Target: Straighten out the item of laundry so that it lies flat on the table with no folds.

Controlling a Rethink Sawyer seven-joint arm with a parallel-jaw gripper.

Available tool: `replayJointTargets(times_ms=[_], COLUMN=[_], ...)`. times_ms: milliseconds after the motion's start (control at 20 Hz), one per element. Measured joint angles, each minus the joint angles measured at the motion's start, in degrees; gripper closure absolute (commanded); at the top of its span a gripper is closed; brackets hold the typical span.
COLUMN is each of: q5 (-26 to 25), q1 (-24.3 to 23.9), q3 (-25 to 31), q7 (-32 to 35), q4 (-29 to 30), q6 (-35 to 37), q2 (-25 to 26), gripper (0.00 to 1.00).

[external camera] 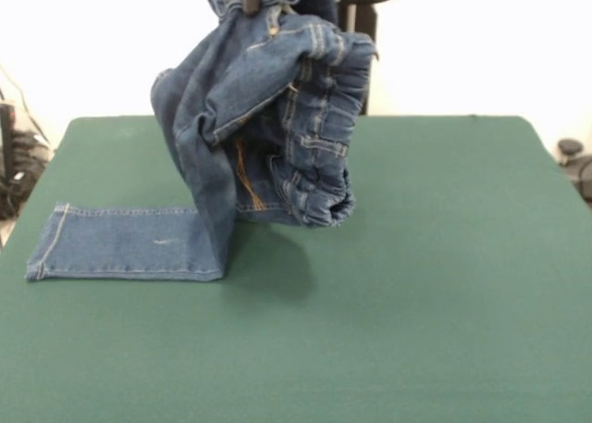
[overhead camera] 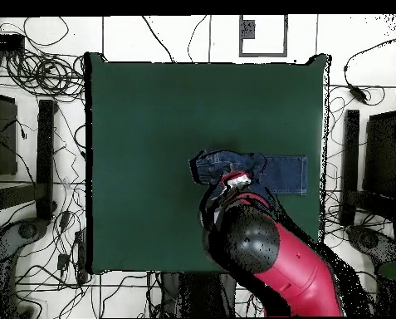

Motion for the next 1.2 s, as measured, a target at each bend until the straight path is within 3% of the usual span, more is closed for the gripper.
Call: replayJointTargets(times_ms=[700, 1200], q5=[2.6, 5.0], q1=[6.8, 6.5], q3=[-0.4, -0.4], q7=[0.0, 0.0], q4=[0.0, 0.0], q6=[0.0, 0.0], q2=[2.5, 3.9], gripper=[1.00, 1.00])
